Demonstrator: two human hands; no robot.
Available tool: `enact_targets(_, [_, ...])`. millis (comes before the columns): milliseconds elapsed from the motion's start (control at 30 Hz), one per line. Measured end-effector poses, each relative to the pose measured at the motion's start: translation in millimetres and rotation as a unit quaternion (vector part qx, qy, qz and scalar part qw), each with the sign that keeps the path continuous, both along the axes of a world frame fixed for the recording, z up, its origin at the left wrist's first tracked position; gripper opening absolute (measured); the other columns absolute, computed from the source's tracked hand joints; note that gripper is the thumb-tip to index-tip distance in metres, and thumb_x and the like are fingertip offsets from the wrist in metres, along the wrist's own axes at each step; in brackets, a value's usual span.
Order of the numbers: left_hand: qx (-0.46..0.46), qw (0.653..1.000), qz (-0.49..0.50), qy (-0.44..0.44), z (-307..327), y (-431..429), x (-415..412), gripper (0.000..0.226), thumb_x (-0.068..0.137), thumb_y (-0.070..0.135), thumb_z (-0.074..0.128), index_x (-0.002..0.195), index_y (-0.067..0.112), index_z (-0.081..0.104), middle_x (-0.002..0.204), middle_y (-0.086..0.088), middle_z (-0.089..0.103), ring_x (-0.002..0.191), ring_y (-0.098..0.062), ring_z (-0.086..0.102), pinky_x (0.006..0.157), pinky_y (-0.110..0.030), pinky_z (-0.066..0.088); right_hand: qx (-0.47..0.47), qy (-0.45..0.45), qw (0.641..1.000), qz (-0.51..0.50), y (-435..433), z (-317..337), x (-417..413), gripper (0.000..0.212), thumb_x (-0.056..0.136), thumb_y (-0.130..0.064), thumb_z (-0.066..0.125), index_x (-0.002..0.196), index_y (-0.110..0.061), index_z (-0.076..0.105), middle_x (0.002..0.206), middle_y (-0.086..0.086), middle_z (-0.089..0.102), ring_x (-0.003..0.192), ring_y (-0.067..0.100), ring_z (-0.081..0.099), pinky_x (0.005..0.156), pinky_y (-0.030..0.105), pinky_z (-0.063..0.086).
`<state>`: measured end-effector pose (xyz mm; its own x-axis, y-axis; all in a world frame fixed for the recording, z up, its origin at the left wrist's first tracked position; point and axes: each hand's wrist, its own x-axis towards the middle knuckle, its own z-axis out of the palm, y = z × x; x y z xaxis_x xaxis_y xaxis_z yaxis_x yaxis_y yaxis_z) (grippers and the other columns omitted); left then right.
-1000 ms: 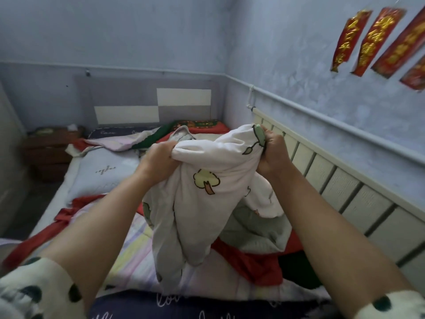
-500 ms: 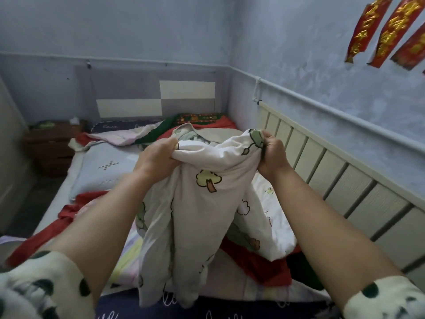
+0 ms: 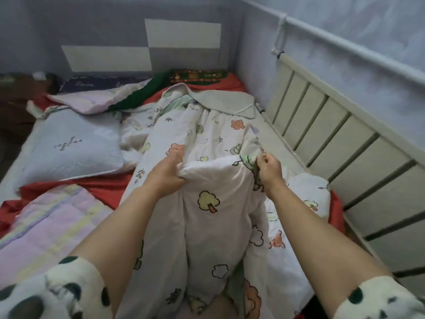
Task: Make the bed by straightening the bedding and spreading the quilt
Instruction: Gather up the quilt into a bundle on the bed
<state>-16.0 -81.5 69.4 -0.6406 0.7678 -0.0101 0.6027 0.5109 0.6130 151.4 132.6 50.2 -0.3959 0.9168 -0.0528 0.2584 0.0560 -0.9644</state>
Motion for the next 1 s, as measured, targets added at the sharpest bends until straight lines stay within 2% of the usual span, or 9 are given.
enact_targets(133, [-0.025, 0.999, 0.0, -0.025, -64.4, 55.0, -40.3, 0.071, 0.076, 0.036, 0.072, 0.138, 0.019, 0.041, 0.126, -0.006, 0.053, 0.111, -0.023, 0.054, 0.09, -0.035, 0.045, 0.0, -0.069, 0.997, 0.042, 47.8, -61.6, -40.1, 0.02, 0.09, -0.02, 0.052, 0.07, -0.015, 0.049, 0.072, 0.002, 0.051, 0.068, 0.018, 0.046, 0.061, 0.028, 0.037])
enact_targets(200, [-0.038, 0.999, 0.013, -0.011, -94.4, 75.8, -57.4, 0.063, 0.085, 0.042, 0.064, 0.138, 0.017, 0.041, 0.131, -0.009, 0.05, 0.115, -0.026, 0.052, 0.094, -0.039, 0.044, 0.023, -0.127, 0.989, 0.074, 63.3, -88.4, -57.0, 0.014, 0.089, -0.025, 0.055, 0.086, -0.012, 0.054, 0.091, 0.008, 0.058, 0.085, 0.023, 0.053, 0.073, 0.032, 0.042])
enact_targets(333, [-0.051, 0.998, 0.026, 0.019, -157.2, 106.1, -89.7, 0.055, 0.092, 0.039, 0.052, 0.141, 0.017, 0.038, 0.137, -0.015, 0.046, 0.122, -0.033, 0.046, 0.098, -0.045, 0.042, 0.089, -0.25, 0.956, 0.122, 89.6, -146.4, -90.0, 0.064, 0.085, -0.033, 0.063, 0.138, -0.012, 0.035, 0.139, 0.01, 0.039, 0.125, 0.029, 0.042, 0.101, 0.038, 0.036])
enact_targets(500, [-0.08, 0.994, 0.068, 0.025, -220.7, 130.9, -120.6, 0.055, 0.096, 0.043, 0.044, 0.144, 0.019, 0.035, 0.145, -0.014, 0.037, 0.13, -0.033, 0.036, 0.105, -0.044, 0.035, 0.126, -0.373, 0.9, 0.186, 112.7, -215.7, -135.2, 0.088, 0.085, -0.056, 0.055, 0.152, -0.018, 0.013, 0.159, 0.009, 0.014, 0.147, 0.026, 0.009, 0.117, 0.044, 0.008])
enact_targets(667, [-0.173, 0.973, 0.149, 0.037, -261.8, 150.8, -139.6, 0.071, 0.096, 0.052, 0.038, 0.152, 0.031, -0.001, 0.159, -0.011, -0.009, 0.145, -0.036, -0.007, 0.113, -0.053, 0.012, 0.119, -0.406, 0.873, 0.244, 121.7, -264.9, -175.6, 0.107, 0.08, -0.066, 0.056, 0.152, -0.025, -0.012, 0.161, 0.005, -0.01, 0.148, 0.025, -0.009, 0.115, 0.052, -0.001])
enact_targets(767, [-0.228, 0.954, 0.19, 0.034, -283.2, 155.9, -147.4, 0.092, 0.091, 0.051, 0.05, 0.148, 0.032, -0.019, 0.154, -0.013, -0.029, 0.142, -0.042, -0.02, 0.11, -0.059, 0.013, 0.112, -0.432, 0.858, 0.256, 126.1, -287.5, -192.2, 0.121, 0.074, -0.07, 0.061, 0.148, -0.026, -0.024, 0.16, 0.009, -0.014, 0.147, 0.031, -0.008, 0.114, 0.057, 0.001])
enact_targets(833, [-0.215, 0.952, 0.215, 0.024, -300.4, 155.4, -153.1, 0.104, 0.086, 0.045, 0.06, 0.147, 0.032, -0.023, 0.151, -0.016, -0.033, 0.142, -0.046, -0.014, 0.11, -0.058, 0.018, 0.107, -0.449, 0.851, 0.25, 128.9, -302.7, -198.5, 0.128, 0.07, -0.071, 0.064, 0.147, -0.023, -0.026, 0.16, 0.015, -0.01, 0.147, 0.033, 0.001, 0.115, 0.055, 0.008])
enact_targets(900, [-0.179, 0.96, 0.218, 0.004, -316.9, 151.7, -157.9, 0.111, 0.083, 0.036, 0.066, 0.147, 0.028, -0.023, 0.152, -0.024, -0.026, 0.138, -0.051, 0.015, 0.108, -0.053, 0.029, 0.102, -0.46, 0.849, 0.239, 130.1, -318.0, -202.2, 0.13, 0.07, -0.069, 0.066, 0.147, -0.02, -0.028, 0.158, 0.019, 0.007, 0.144, 0.035, 0.016, 0.113, 0.051, 0.016])
enact_targets(1000, [-0.178, 0.965, 0.193, 0.02, -336.2, 146.5, -161.3, 0.115, 0.083, 0.021, 0.069, 0.146, 0.022, -0.027, 0.145, -0.028, 0.028, 0.109, -0.044, 0.053, 0.087, -0.044, 0.045, 0.157, -0.485, 0.832, 0.22, 131.4, -337.9, -204.6, 0.123, 0.079, -0.054, 0.068, 0.147, -0.013, -0.027, 0.14, 0.021, 0.043, 0.128, 0.036, 0.042, 0.106, 0.047, 0.027])
